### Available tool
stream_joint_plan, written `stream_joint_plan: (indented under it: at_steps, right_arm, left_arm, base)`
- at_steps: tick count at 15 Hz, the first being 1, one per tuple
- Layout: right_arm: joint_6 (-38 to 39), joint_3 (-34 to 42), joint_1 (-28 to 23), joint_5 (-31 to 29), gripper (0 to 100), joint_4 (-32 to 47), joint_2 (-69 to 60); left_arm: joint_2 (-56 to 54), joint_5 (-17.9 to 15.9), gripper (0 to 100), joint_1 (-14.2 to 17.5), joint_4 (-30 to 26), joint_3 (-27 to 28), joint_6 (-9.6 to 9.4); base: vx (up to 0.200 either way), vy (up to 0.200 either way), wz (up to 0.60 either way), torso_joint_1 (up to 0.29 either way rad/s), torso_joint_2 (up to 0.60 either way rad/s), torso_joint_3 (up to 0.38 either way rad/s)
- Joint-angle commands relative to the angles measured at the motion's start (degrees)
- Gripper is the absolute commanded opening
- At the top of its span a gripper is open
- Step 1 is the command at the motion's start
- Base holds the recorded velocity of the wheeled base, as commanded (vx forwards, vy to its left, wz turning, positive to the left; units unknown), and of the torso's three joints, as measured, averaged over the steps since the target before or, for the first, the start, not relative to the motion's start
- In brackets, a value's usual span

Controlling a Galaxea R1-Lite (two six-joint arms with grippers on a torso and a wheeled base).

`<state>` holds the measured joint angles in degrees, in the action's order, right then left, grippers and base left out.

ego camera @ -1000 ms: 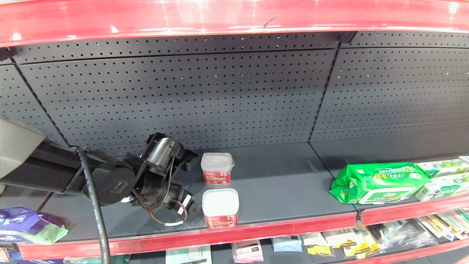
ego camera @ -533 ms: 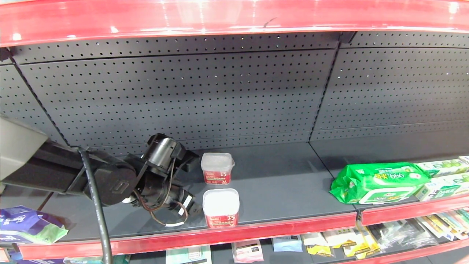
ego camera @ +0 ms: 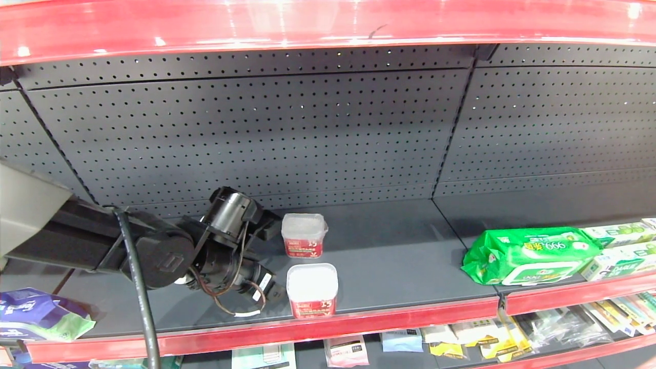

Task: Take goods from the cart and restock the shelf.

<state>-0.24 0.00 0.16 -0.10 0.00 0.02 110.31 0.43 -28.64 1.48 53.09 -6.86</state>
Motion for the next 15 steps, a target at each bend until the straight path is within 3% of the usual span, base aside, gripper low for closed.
stream_joint_plan:
  at_steps: [1, 7, 11, 12, 13, 15]
  right_arm:
    - [0.0, 0.0, -0.1, 0.0, 100, 0.0, 0.0]
    - [0.0, 0.0, 0.0, 0.0, 100, 0.0, 0.0]
    - [0.0, 0.0, 0.0, 0.0, 100, -0.1, 0.0]
    - [0.0, 0.0, 0.0, 0.0, 100, 0.0, 0.0]
    - [0.0, 0.0, 0.0, 0.0, 100, 0.0, 0.0]
    - [0.0, 0.0, 0.0, 0.0, 100, 0.0, 0.1]
  left_arm:
    - [0.3, 0.0, 100, -0.1, 0.1, 0.1, 0.01]
    - [-0.1, 0.1, 100, 0.3, 0.9, -0.1, -0.08]
    - [-3.9, 0.4, 100, 7.4, 4.6, -0.4, -1.84]
    - [-4.0, 0.4, 100, 7.5, 4.7, -0.4, -1.84]
    - [-7.5, 0.4, 100, 11.1, 5.8, -0.9, -1.84]
    - [-14.4, 0.4, 100, 14.3, 5.8, -3.8, -1.75]
  base:
    - [0.000, 0.000, 0.00, 0.000, 0.00, 0.000]
    - [0.000, 0.000, 0.00, 0.000, 0.00, 0.000]
    - [0.000, 0.000, 0.00, 0.000, 0.00, 0.000]
    - [0.000, 0.000, 0.00, 0.000, 0.00, 0.000]
    - [0.000, 0.000, 0.00, 0.000, 0.00, 0.000]
    - [0.000, 0.000, 0.00, 0.000, 0.00, 0.000]
